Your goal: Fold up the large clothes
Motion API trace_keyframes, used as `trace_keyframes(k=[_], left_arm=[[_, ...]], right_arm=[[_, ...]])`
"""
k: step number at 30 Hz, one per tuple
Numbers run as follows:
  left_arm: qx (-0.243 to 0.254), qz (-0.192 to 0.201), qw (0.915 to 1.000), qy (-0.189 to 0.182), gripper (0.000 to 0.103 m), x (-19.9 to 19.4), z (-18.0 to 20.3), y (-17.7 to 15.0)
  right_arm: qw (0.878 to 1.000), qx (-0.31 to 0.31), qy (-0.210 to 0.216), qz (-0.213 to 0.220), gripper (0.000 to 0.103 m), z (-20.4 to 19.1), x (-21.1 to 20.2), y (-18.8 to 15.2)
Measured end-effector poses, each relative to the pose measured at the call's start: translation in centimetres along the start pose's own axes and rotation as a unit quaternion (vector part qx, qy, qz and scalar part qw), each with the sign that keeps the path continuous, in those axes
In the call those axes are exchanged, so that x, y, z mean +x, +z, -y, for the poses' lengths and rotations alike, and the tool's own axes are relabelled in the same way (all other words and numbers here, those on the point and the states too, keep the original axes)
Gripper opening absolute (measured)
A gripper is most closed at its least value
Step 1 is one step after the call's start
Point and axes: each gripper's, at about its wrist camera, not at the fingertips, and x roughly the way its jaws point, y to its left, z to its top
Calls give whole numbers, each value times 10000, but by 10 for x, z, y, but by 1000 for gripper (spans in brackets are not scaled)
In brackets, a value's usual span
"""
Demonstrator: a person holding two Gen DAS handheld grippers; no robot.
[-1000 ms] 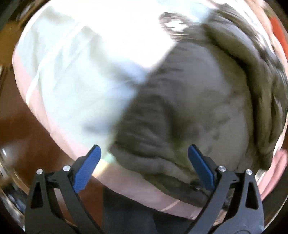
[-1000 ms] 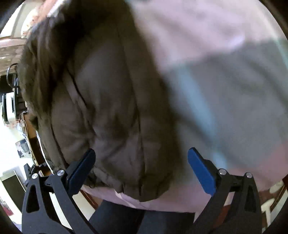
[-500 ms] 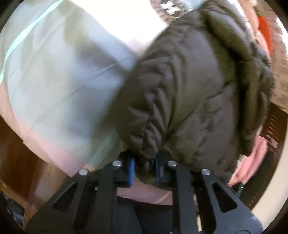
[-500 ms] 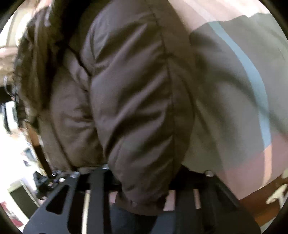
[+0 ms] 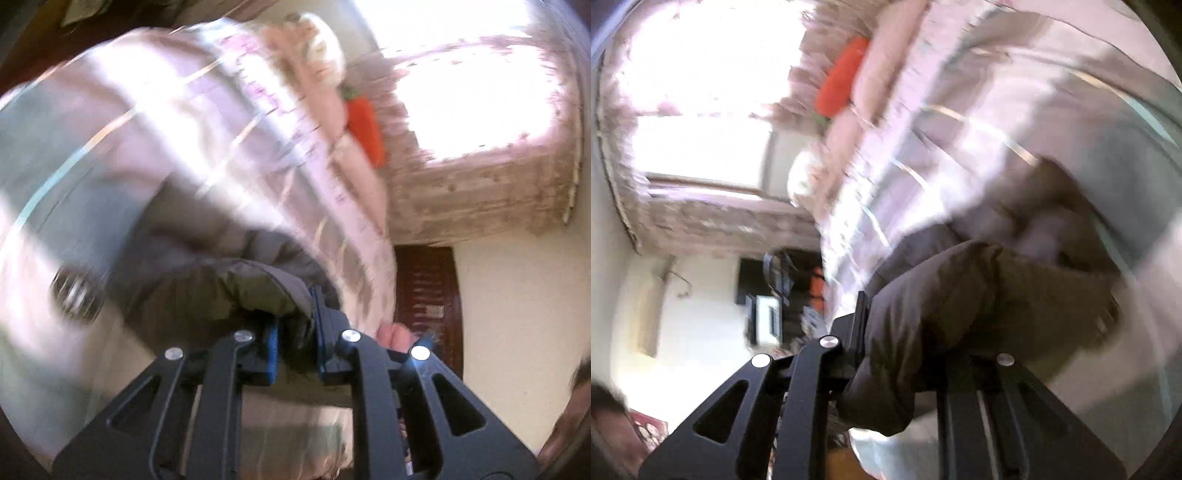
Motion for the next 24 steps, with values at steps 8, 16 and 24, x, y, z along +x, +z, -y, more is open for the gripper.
trace_keyframes(k=[8,16,24], left_arm=[[107,271,9975,646,15,117,27,97],[-556,-373,9800,1874,19,209,-73,95],[-1993,-435,9762,743,28,194,-121,121]], right_arm=[[9987,268,-309,298,15,3,101,85],[9872,977,-1226,-296,22,93,194,103],[9823,1803,-424,-288,92,118,191,137]])
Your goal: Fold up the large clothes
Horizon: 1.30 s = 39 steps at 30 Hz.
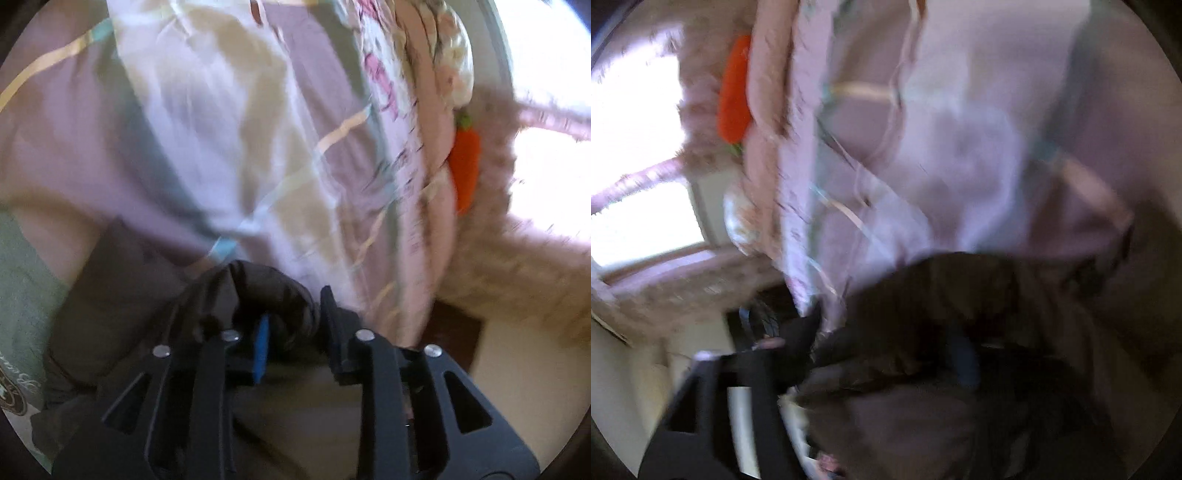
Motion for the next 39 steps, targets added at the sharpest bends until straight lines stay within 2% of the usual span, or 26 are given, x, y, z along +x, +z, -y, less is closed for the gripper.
trace_keyframes(k=[1,2,4,5,6,7,8,10,11,13,14,15,17,19,21,22,23,24,26,29,31,33,35,37,38,39], left_arm=[[20,79,10000,-20,30,-12,7,5],[97,195,9998,-1,32,-23,14,10],[250,383,9987,-224,38,-47,32,15],[299,578,9975,-263,55,-61,38,12],[452,1021,9937,-139,90,-80,48,8],[670,1659,9838,116,101,-105,58,0],[860,2151,9724,294,101,-125,67,-9],[1266,2375,9610,641,101,-141,85,-25],[1563,2258,9585,759,101,-140,96,-35],[2459,1936,9415,1249,87,-122,126,-72],[2992,1714,9248,1607,80,-102,141,-101],[3409,1443,9102,1859,75,-79,151,-129],[3851,1061,8947,1997,68,-42,160,-172],[4186,692,8778,2224,63,-5,162,-200],[4444,518,8465,2886,61,44,152,-216],[4440,442,8361,3191,62,66,144,-215],[4322,419,8340,3403,70,81,135,-209],[4224,451,8339,3524,81,88,129,-203],[4120,660,8257,3796,95,104,121,-189],[3921,547,8312,3904,97,120,116,-171],[3983,563,8208,4056,97,130,118,-165],[4037,542,8181,4059,97,131,119,-162],[3930,617,8257,4000,97,116,116,-147],[3796,855,8262,4075,97,102,113,-137],[3726,910,8247,4156,96,98,107,-128],[3655,877,8308,4104,96,93,103,-123]], right_arm=[[9993,-97,0,350,101,-12,-17,9],[9960,-402,-217,767,102,-28,-39,14],[9876,-1043,-618,998,102,-58,-57,14],[9794,-1524,-884,991,102,-81,-66,2],[9707,-1908,-1106,953,102,-97,-67,-10],[9554,-2428,-1402,928,102,-115,-67,-28],[9302,-3096,-1746,917,102,-136,-65,-59],[8961,-3848,-2075,766,102,-155,-55,-104],[8706,-4339,-2208,714,102,-165,-47,-140],[8405,-4875,-2285,603,102,-171,-28,-184],[8274,-5115,-2271,473,96,-171,-13,-210],[8216,-5210,-2281,377,80,-169,2,-222],[8121,-5299,-2436,188,64,-160,32,-245],[8137,-5189,-2615,-150,64,-143,67,-257],[7920,-5270,-3083,-66,65,-131,87,-261],[7774,-5326,-3347,24,66,-126,98,-259],[7692,-5289,-3583,123,75,-118,108,-251],[7720,-5194,-3661,129,81,-114,114,-243],[7700,-5118,-3807,139,84,-104,126,-225],[7578,-5171,-3976,141,84,-100,142,-216],[7485,-5238,-4065,142,84,-100,152,-214],[7545,-5186,-4021,88,83,-100,157,-205],[7647,-5021,-4031,262,83,-99,142,-184],[7627,-4829,-4256,626,83,-94,120,-157],[7664,-4637,-4383,737,85,-84,105,-136],[7760,-4417,-4446,718,85,-75,96,-121]])
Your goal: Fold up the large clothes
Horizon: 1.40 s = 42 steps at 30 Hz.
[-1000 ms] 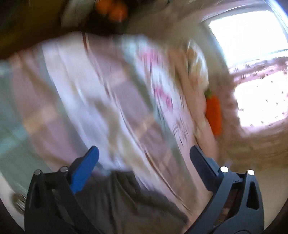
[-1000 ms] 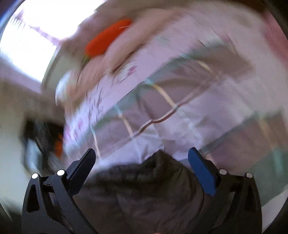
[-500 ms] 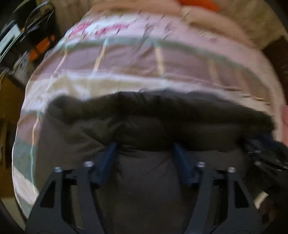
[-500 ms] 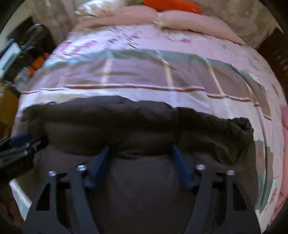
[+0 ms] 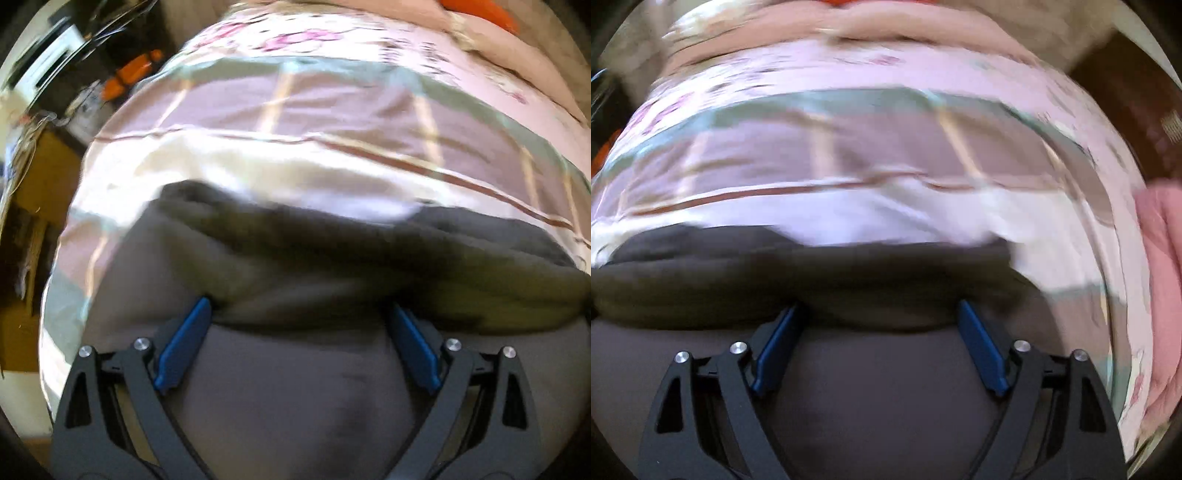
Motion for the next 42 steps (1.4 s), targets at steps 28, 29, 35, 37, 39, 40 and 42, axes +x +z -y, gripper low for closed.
trace_keyframes(k=[28,29,35,37,39,40,42], left_arm=[[-442,119,9961,753,66,-66,-107,-108],[-551,134,9951,815,66,-69,-118,-107],[-73,372,9965,746,68,-93,-78,-110],[280,145,9944,1011,70,-72,-65,-120],[66,-54,9932,1159,77,-57,-90,-123],[-111,-111,9909,1339,78,-53,-109,-123],[-403,-186,9870,1544,79,-59,-144,-127]], right_arm=[[9972,692,273,31,75,90,-53,-130],[9963,844,159,66,72,100,-59,-128],[9934,92,1031,485,72,16,-115,-127],[9947,-305,945,262,72,0,-102,-132],[9981,-237,570,-32,73,24,-80,-137],[9994,2,287,-201,74,51,-67,-141],[9967,653,-139,-456,74,111,-51,-146]])
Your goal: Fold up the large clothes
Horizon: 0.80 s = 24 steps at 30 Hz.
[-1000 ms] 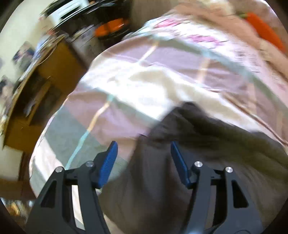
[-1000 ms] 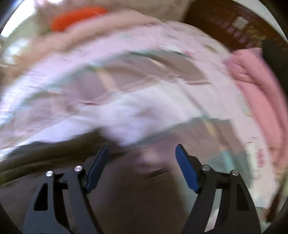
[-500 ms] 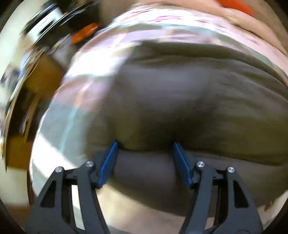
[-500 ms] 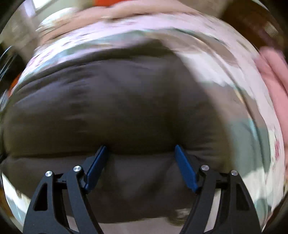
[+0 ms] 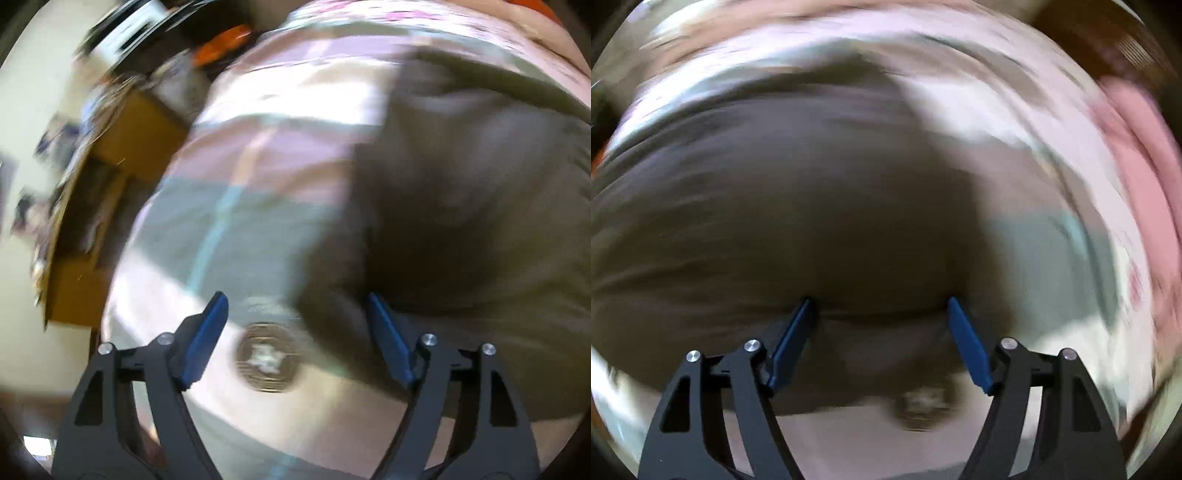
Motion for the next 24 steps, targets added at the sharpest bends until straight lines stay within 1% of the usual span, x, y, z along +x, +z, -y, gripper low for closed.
trace_keyframes(k=[1,2,3,4,5,6,7,8,9,10,11,12,13,15,16,17,18,20,21,22,23,24], left_arm=[[-298,-22,9994,-162,79,0,-20,4],[-471,18,9985,-284,78,-5,-30,5],[-627,172,9974,-301,74,-17,-34,7],[-619,403,9969,-288,73,-32,-29,11],[-516,569,9963,-397,74,-44,-20,13],[-311,696,9960,-455,74,-55,-5,17],[-116,766,9962,-402,74,-63,13,22],[-77,773,9960,-431,74,-65,20,24],[-125,698,9960,-538,74,-68,25,23],[-279,539,9951,-779,74,-67,24,25],[-364,446,9943,-903,74,-63,19,21],[-397,364,9944,-909,74,-60,15,19],[-384,317,9953,-833,74,-56,10,14],[-327,193,9967,-722,74,-40,5,6],[-315,69,9969,-712,74,-28,4,4],[-328,-35,9968,-735,74,-18,1,0],[-346,-158,9960,-809,75,-6,2,-3],[-369,-277,9950,-889,78,8,0,-9],[-384,-292,9945,-926,79,13,0,-11],[-407,-286,9941,-969,79,15,0,-13],[-442,-290,9929,-1070,80,15,-1,-13],[-490,-301,9913,-1185,80,15,-5,-13]], right_arm=[[9991,328,-262,-42,74,22,0,5],[9980,523,-332,83,74,31,-9,10],[9974,557,-381,259,74,29,-20,15],[9968,491,-299,559,74,15,-36,21],[9965,321,21,770,74,-9,-51,26],[9959,150,313,837,74,-32,-62,25],[9938,-124,713,838,74,-67,-69,28],[9880,-530,1263,718,74,-115,-76,31],[9816,-831,1604,613,74,-152,-80,28],[9726,-1255,1886,517,74,-199,-85,24],[9629,-1679,2077,399,74,-241,-88,18],[9543,-1975,2222,291,74,-268,-89,13],[9453,-2351,2256,165,74,-307,-88,6],[9354,-2824,2130,18,74,-368,-82,-4],[9339,-2939,2034,-56,74,-393,-75,-7],[9354,-2968,1918,-123,74,-413,-67,-10],[9357,-3036,1787,-191,74,-434,-52,-6],[9355,-3270,1338,62,75,-465,-36,-5],[9349,-3358,1117,264,77,-476,-29,2],[9378,-3307,995,359,77,-484,-20,14],[9457,-3064,1019,381,77,-485,-12,33],[9517,-2832,1103,430,75,-480,-11,40]])
